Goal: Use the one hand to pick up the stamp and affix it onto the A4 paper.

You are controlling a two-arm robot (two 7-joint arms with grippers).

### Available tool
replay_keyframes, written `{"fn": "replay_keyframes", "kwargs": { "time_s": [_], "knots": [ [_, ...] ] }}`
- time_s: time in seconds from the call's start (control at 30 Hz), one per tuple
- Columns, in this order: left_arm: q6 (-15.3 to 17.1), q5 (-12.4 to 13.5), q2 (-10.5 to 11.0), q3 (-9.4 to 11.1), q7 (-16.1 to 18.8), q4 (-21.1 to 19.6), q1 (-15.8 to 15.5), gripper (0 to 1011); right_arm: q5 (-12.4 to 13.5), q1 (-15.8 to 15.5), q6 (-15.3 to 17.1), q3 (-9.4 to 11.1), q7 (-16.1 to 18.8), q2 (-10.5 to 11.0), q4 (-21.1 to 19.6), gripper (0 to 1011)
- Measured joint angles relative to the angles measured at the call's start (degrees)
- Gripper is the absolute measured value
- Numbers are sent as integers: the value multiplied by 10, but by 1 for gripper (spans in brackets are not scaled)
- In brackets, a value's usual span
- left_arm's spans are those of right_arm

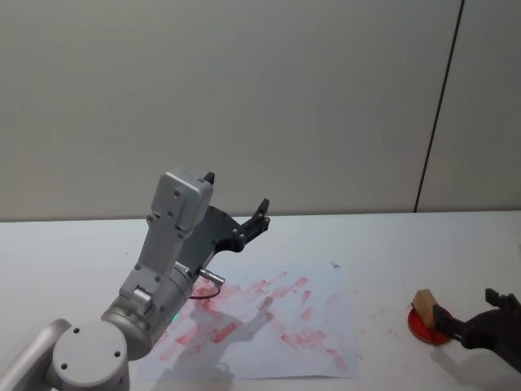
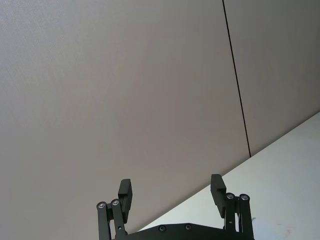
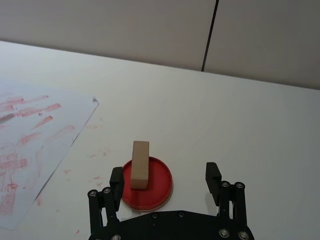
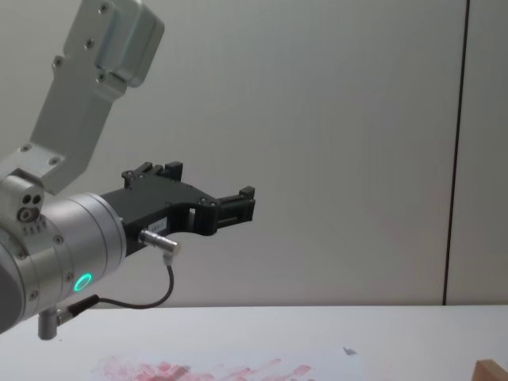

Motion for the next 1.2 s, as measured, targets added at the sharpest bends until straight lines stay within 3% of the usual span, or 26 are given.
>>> {"fn": "replay_keyframes", "kwargs": {
  "time_s": [0.3,0.73,1.2],
  "knots": [
    [0,0,0,0,0,0,0,1001,-23,28,15,-12,16,-20,40,1001],
    [0,0,0,0,0,0,0,1001,-57,74,14,-28,44,-48,98,1001],
    [0,0,0,0,0,0,0,1001,-74,93,9,-34,59,-60,128,1001]
  ]
}}
